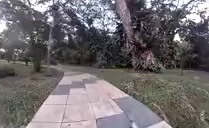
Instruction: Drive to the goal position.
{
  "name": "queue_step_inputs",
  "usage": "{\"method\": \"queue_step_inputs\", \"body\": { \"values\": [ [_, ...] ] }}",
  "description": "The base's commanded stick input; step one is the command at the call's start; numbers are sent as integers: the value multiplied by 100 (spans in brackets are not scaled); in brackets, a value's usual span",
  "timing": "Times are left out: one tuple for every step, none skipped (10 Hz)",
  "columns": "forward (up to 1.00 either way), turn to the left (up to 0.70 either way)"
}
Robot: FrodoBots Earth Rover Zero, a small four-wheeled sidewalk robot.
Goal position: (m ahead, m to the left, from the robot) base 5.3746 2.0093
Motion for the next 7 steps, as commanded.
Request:
{"method": "queue_step_inputs", "body": {
  "values": [
    [70,0],
    [70,0],
    [70,0],
    [70,0],
    [70,0],
    [70,0],
    [70,0]
  ]
}}
